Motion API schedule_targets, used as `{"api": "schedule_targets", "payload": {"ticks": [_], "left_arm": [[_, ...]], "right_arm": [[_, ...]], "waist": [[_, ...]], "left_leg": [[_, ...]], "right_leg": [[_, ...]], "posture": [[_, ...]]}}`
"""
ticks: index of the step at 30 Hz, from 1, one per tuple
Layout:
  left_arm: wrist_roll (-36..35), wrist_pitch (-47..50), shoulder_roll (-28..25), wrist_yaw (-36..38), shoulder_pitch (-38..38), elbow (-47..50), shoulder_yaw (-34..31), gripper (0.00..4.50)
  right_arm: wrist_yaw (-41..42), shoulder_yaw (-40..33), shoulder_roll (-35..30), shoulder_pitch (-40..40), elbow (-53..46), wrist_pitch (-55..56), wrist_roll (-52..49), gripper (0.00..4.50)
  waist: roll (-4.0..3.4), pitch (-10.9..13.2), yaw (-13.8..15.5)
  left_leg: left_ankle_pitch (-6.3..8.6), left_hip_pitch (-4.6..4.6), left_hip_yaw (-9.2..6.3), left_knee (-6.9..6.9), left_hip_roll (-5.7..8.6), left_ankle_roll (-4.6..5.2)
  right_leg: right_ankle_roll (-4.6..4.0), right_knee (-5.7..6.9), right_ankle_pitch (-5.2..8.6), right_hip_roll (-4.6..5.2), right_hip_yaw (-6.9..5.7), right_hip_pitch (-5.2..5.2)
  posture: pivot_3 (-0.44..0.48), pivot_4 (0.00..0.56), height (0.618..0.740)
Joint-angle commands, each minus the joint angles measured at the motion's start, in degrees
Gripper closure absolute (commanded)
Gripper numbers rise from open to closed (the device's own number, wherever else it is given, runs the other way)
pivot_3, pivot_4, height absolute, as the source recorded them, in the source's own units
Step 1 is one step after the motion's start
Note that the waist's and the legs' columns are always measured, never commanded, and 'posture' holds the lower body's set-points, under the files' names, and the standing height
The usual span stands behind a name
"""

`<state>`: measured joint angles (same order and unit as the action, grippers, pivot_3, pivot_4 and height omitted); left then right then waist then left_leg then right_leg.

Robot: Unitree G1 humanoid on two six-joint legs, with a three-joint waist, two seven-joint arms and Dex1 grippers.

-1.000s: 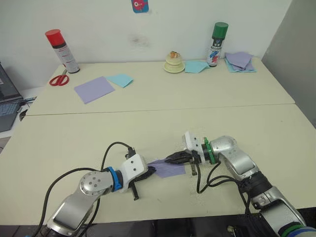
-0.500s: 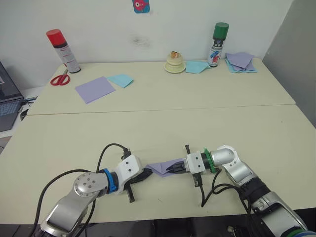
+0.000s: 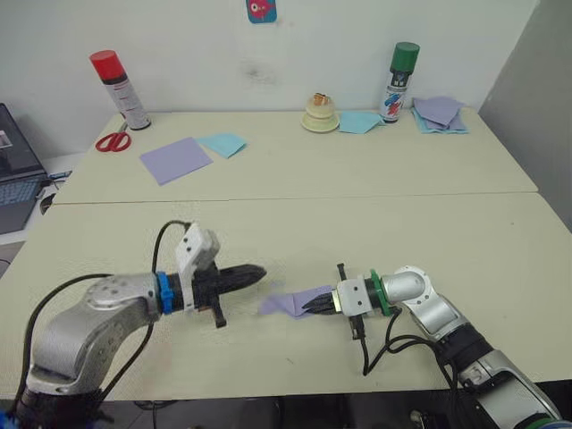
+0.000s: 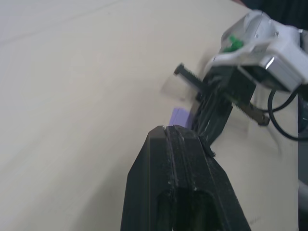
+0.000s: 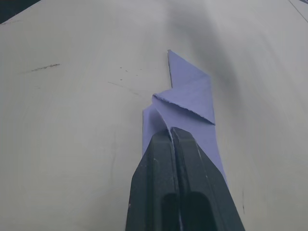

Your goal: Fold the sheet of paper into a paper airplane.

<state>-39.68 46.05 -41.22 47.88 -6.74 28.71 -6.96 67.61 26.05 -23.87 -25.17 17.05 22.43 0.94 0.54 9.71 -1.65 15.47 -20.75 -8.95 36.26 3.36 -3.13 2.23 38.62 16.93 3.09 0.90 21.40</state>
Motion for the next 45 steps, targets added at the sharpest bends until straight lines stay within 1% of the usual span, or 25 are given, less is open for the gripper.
{"api": "schedule_targets", "payload": {"ticks": [1, 3, 5, 6, 8, 11, 15, 16, 17, 18, 20, 23, 25, 27, 29, 31, 32, 36, 39, 45], "left_arm": [[3.8, -0.7, 1.9, -3.2, 0.1, 0.6, 6.3, 4.5], [9.6, -3.6, 2.6, -4.9, 0.3, -0.9, 11.9, 4.5], [15.4, -7.2, 3.7, -7.2, 0.0, -3.4, 16.1, 4.5], [17.0, -8.7, 4.5, -8.0, -0.2, -4.5, 17.2, 4.5], [17.6, -9.4, 6.7, -8.8, 0.2, -6.0, 18.1, 4.5], [22.8, -12.4, 5.5, -8.6, 1.3, -8.3, 21.5, 4.5], [23.5, -13.1, 5.8, -7.5, 2.3, -9.2, 22.1, 4.5], [23.9, -13.3, 5.6, -7.3, 2.5, -9.4, 22.4, 4.5], [24.5, -13.6, 5.3, -7.1, 2.6, -9.8, 22.7, 4.5], [25.0, -13.9, 5.1, -7.0, 2.7, -10.2, 22.9, 4.5], [25.5, -14.6, 5.1, -6.7, 2.8, -10.9, 22.8, 4.5], [26.0, -15.3, 5.2, -6.1, 2.8, -11.6, 22.6, 4.5], [26.2, -15.7, 5.3, -5.8, 2.8, -11.8, 22.6, 4.5], [26.3, -16.0, 5.5, -5.6, 2.7, -12.0, 22.5, 4.5], [26.5, -16.3, 5.6, -5.6, 2.7, -12.2, 22.4, 4.5], [26.6, -16.5, 5.7, -5.5, 2.5, -12.4, 22.5, 4.5], [26.7, -16.7, 5.7, -5.5, 2.5, -12.5, 22.5, 4.5], [26.8, -16.8, 6.0, -5.5, 2.2, -12.5, 23.0, 4.5], [27.0, -16.9, 6.1, -5.3, 2.1, -12.4, 23.4, 4.5], [27.4, -17.3, 5.7, -4.8, 2.0, -12.6, 23.6, 4.5]], "right_arm": [[0.3, 0.4, -1.1, 1.2, -0.1, -2.1, 0.6, 4.48], [0.3, 0.3, -1.1, 1.3, -0.4, -2.4, 0.6, 4.48], [0.4, 0.2, -1.2, 1.6, -1.2, -3.3, 0.1, 4.48], [0.5, 0.2, -1.2, 1.8, -1.6, -3.7, 0.0, 4.48], [0.6, 0.2, -1.3, 2.0, -2.6, -4.4, -0.2, 4.48], [0.7, 0.1, -1.5, 2.3, -3.5, -5.2, -0.4, 4.48], [1.1, 0.0, -1.6, 2.1, -4.2, -6.7, -1.0, 4.48], [1.3, -0.2, -1.5, 2.0, -4.5, -7.6, -1.4, 4.12], [1.6, -0.2, -1.5, 1.8, -4.8, -8.5, -1.8, 4.0], [2.6, -0.2, -1.8, 1.5, -5.4, -9.7, -2.6, 3.71], [5.4, -0.4, -3.5, 1.2, -7.7, -12.9, -4.6, 3.06], [9.2, -1.1, -6.8, 0.9, -12.4, -18.7, -7.8, 1.93], [11.4, -2.7, -9.2, 0.8, -18.0, -28.6, -13.4, 1.24], [10.9, -5.0, -9.8, 0.4, -22.2, -36.3, -18.5, 1.24], [9.0, -7.0, -8.9, 0.0, -24.2, -40.5, -21.3, 1.24], [4.7, -9.9, -6.3, -1.0, -24.4, -47.4, -25.1, 1.68], [2.5, -10.8, -4.9, -1.3, -23.8, -48.2, -25.0, 1.89], [-5.6, -7.8, -1.6, -1.0, -20.5, -45.1, -16.5, 3.27], [-9.6, -5.0, 0.1, -0.2, -18.2, -44.8, -11.9, 4.45], [-10.5, -2.4, 0.5, 1.8, -16.2, -42.9, -8.7, 4.48]], "waist": [[0.03, 0.0, 0.0], [0.03, 0.0, 0.0], [0.02, 0.0, 0.0], [0.03, 0.0, 0.1], [0.03, 0.0, 0.1], [0.03, 0.0, 0.1], [0.03, 0.0, 0.1], [0.04, 0.0, 0.1], [0.03, 0.0, 0.1], [0.04, 0.0, 0.1], [0.02, 0.0, 0.1], [0.02, 0.0, 0.1], [0.02, 0.0, 0.1], [0.02, 0.0, 0.2], [0.01, 0.0, 0.1], [0.02, 0.0, 0.1], [0.02, 0.0, 0.1], [0.03, 0.0, 0.1], [0.03, 0.0, 0.1], [0.01, 0.0, 0.1]], "left_leg": [[-0.02, -0.01, 0.01, 0.0, -0.01, -0.04], [-0.08, -0.03, 0.0, 0.0, -0.02, -0.14], [-0.07, -0.04, -0.01, -0.03, -0.03, -0.13], [-0.06, -0.03, -0.02, -0.04, -0.03, -0.11], [-0.01, -0.04, -0.07, -0.05, -0.03, -0.02], [-0.01, -0.05, -0.07, -0.05, -0.03, -0.02], [-0.01, -0.05, -0.06, -0.1, -0.02, -0.01], [-0.01, -0.05, -0.06, -0.1, -0.01, -0.01], [0.0, -0.05, -0.06, -0.1, -0.02, -0.01], [0.0, -0.05, -0.06, -0.1, -0.02, -0.01], [0.0, -0.04, -0.07, -0.1, -0.03, 0.0], [0.0, -0.05, -0.07, -0.11, -0.01, 0.01], [0.01, -0.06, -0.06, -0.12, -0.01, 0.01], [0.01, -0.07, -0.09, -0.12, -0.03, 0.01], [0.01, -0.07, -0.12, -0.13, -0.07, 0.01], [0.01, -0.06, -0.12, -0.13, -0.07, 0.01], [0.01, -0.07, -0.13, -0.13, -0.07, 0.01], [0.01, -0.07, -0.12, -0.13, -0.04, 0.01], [0.0, -0.09, -0.11, -0.15, -0.02, 0.0], [0.0, -0.08, -0.07, -0.16, -0.01, 0.0]], "right_leg": [[0.0, -0.01, 0.0, 0.0, 0.01, 0.0], [0.0, -0.04, 0.0, 0.0, 0.06, 0.02], [-0.01, -0.05, 0.0, 0.0, 0.07, 0.02], [-0.01, -0.04, 0.0, 0.0, 0.07, 0.02], [-0.01, -0.05, -0.01, 0.0, 0.07, 0.02], [-0.01, -0.06, 0.0, 0.0, 0.07, 0.03], [-0.01, -0.1, 0.0, 0.02, 0.06, 0.02], [-0.01, -0.1, 0.0, 0.02, 0.06, 0.02], [0.0, -0.1, 0.0, 0.02, 0.06, 0.02], [-0.01, -0.1, 0.0, 0.02, 0.06, 0.02], [-0.01, -0.1, 0.0, 0.02, 0.06, 0.01], [0.0, -0.14, 0.0, 0.02, 0.04, 0.0], [0.0, -0.16, 0.0, 0.04, 0.04, 0.0], [0.0, -0.15, 0.0, 0.05, 0.06, 0.02], [0.0, -0.15, 0.0, 0.04, 0.04, 0.01], [0.01, -0.13, 0.01, 0.04, 0.05, 0.01], [0.0, -0.13, 0.01, 0.04, 0.04, 0.01], [0.01, -0.14, 0.01, 0.04, 0.03, 0.02], [0.0, -0.14, 0.01, 0.04, 0.02, 0.07], [0.0, -0.14, 0.01, 0.04, 0.02, 0.07]], "posture": [[0.0, 0.15, 0.74], [0.0, 0.15, 0.74], [0.0, 0.15, 0.74], [0.0, 0.15, 0.74], [0.0, 0.15, 0.74], [0.0, 0.15, 0.74], [0.0, 0.15, 0.74], [0.0, 0.15, 0.74], [0.0, 0.15, 0.74], [0.0, 0.15, 0.74], [0.0, 0.15, 0.74], [0.0, 0.15, 0.74], [0.0, 0.15, 0.74], [0.0, 0.15, 0.74], [0.0, 0.15, 0.74], [0.0, 0.15, 0.74], [0.0, 0.15, 0.74], [0.0, 0.15, 0.74], [0.0, 0.15, 0.74], [0.0, 0.15, 0.74]]}}
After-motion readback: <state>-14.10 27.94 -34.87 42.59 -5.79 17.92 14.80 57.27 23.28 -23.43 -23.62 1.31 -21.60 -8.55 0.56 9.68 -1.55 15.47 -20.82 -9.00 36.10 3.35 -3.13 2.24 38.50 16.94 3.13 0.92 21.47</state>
